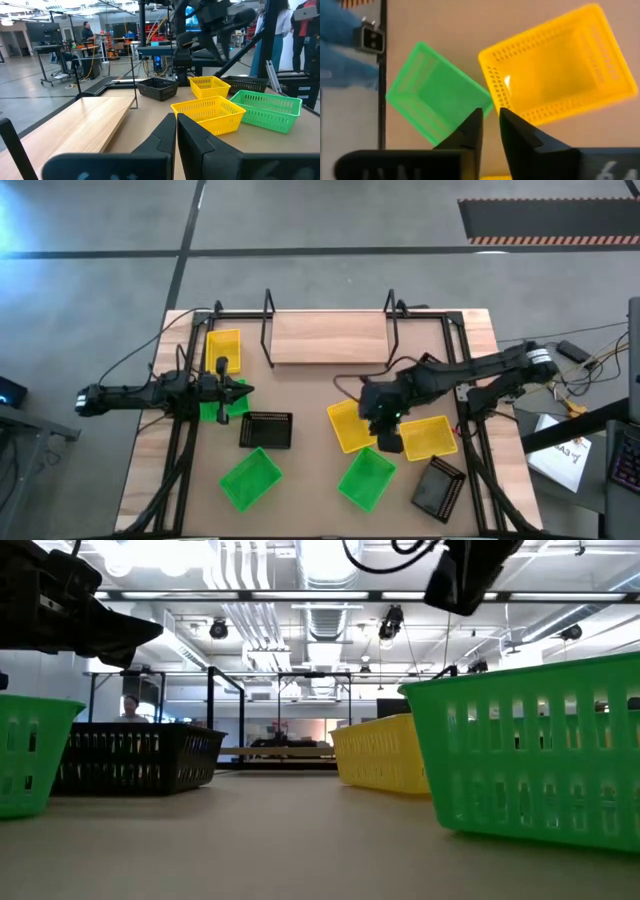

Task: Stack baskets on shelf by color
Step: Put the middle yellow basket on the shelf

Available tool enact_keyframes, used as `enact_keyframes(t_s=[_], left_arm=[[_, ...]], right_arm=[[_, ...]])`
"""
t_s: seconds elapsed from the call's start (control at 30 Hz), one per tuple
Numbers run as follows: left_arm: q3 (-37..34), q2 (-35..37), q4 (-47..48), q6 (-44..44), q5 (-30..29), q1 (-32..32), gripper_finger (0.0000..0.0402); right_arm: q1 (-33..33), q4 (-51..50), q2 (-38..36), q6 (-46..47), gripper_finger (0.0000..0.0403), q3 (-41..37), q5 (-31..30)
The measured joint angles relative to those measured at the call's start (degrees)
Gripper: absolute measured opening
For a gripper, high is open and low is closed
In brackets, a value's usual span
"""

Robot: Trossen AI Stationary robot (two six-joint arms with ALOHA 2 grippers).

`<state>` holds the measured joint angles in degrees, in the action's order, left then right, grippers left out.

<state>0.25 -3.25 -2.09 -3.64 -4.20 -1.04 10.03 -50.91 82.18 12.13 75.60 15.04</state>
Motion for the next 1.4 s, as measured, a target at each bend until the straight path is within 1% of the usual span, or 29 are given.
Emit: enact_keyframes(t_s=[0.1, 0.2, 0.3, 0.4, 0.6, 0.7, 0.87, 0.93, 1.0, 1.07, 1.27, 1.4], left_arm=[[0.00, 0.00, 0.00, 0.00, -0.01, -0.02, 0.0000], [0.00, 0.00, 0.00, 0.00, -0.01, 0.00, 0.0000], [0.00, -0.01, 0.00, 0.00, -0.03, -0.01, 0.0000], [0.00, 0.00, 0.00, 0.00, -0.03, -0.01, 0.0000], [0.00, -0.02, 0.00, 0.02, -0.05, 0.00, 0.0000], [0.00, -0.02, 0.00, 0.00, -0.05, -0.01, 0.0000], [0.00, 0.00, -0.02, 0.00, -0.36, 0.00, 0.0000], [0.00, 0.00, 0.00, -2.66, -0.42, -0.02, 0.0000], [0.00, 0.00, -0.02, -8.73, -0.68, -0.02, 0.0000], [0.00, 0.00, -0.01, -12.88, -0.67, -0.02, 0.0000], [0.00, 0.00, 0.00, -13.27, -0.66, 0.00, 0.0000], [0.00, 0.00, -0.01, -13.27, -0.66, -0.01, 0.0000]], right_arm=[[0.68, 0.08, 4.49, -3.16, 0.0110, 0.83, -0.05], [0.98, 0.55, 8.44, -4.56, 0.0139, 1.86, -0.08], [1.31, 2.12, 10.94, -5.32, 0.0153, 2.80, -0.07], [1.93, 3.56, 13.53, -5.40, 0.0153, 2.88, -0.97], [3.11, 5.04, 16.64, -5.39, 0.0133, 3.28, -1.88], [3.68, 5.40, 18.58, -5.43, 0.0122, 3.26, -4.86], [3.90, 7.57, 21.77, -5.28, 0.0107, 3.95, -6.04], [3.97, 7.69, 23.23, -5.26, 0.0101, 4.29, -6.24], [3.97, 8.03, 24.65, -5.13, 0.0092, 5.24, -6.54], [3.97, 7.84, 25.68, -5.09, 0.0079, 6.16, -7.11], [3.82, 6.11, 26.62, -2.31, 0.0022, 11.07, -10.89], [3.26, 2.44, 25.24, -2.13, 0.0010, 16.03, -13.54]])
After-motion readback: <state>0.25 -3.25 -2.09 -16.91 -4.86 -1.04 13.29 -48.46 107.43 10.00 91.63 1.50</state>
